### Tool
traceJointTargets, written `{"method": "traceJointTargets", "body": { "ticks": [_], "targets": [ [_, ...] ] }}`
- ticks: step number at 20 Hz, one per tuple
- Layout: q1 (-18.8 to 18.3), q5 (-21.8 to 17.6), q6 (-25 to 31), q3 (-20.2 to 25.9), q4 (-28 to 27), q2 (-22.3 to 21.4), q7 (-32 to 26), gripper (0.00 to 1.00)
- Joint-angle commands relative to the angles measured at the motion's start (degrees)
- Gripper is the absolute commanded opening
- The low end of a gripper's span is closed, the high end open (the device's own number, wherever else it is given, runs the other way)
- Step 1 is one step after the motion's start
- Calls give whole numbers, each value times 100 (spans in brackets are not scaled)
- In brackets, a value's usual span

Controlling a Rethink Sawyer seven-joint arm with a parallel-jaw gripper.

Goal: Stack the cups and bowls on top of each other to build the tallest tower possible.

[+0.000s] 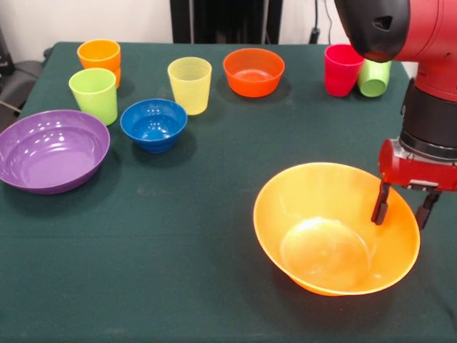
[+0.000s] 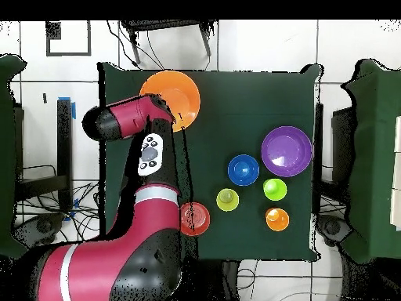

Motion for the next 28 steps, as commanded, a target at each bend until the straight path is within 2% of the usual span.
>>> {"method": "traceJointTargets", "body": {
  "ticks": [1,9,10,24,28],
  "targets": [
    [119,166,747,519,449,-32,102,100],
    [100,114,623,564,395,28,-51,100],
    [91,118,614,580,406,25,-63,0],
    [36,233,798,639,401,19,-50,0],
    [-72,458,1012,786,601,-106,-5,0]
  ]
}}
